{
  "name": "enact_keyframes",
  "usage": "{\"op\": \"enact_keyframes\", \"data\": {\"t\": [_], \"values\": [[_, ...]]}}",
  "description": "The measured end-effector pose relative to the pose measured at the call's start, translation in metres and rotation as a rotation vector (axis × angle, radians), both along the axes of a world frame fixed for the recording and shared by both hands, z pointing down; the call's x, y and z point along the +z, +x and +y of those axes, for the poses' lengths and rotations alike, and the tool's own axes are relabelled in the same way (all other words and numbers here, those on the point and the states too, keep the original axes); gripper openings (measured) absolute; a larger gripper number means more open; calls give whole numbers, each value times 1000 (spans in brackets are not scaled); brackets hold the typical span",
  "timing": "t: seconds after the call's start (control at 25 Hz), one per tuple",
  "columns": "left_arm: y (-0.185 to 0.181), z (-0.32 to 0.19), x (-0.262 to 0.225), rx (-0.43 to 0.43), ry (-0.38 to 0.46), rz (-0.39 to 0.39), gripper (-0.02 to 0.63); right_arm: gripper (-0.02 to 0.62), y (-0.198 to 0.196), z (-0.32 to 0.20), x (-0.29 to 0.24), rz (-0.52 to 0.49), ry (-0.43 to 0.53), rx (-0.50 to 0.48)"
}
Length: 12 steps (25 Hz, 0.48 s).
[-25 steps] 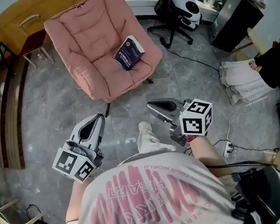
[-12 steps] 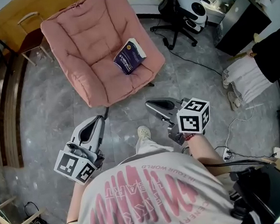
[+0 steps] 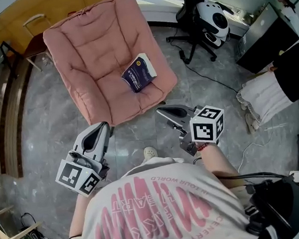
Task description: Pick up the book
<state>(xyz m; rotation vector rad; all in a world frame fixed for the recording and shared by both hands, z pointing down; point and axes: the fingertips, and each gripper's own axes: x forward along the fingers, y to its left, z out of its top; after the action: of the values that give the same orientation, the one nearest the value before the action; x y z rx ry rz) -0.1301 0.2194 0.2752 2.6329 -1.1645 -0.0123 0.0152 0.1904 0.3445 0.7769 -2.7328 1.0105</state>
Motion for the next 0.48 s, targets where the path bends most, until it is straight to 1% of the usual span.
{"op": "enact_keyframes", "data": {"t": [0.12,0.32,0.48], "values": [[10,-19,-5,-17,22,0,6,11,11,-18,4,23,3,-18],[28,-36,-3,-40,27,-18,6,11,21,-41,8,30,11,-65],[33,-44,1,-49,27,-24,6,11,28,-53,14,32,14,-67]]}}
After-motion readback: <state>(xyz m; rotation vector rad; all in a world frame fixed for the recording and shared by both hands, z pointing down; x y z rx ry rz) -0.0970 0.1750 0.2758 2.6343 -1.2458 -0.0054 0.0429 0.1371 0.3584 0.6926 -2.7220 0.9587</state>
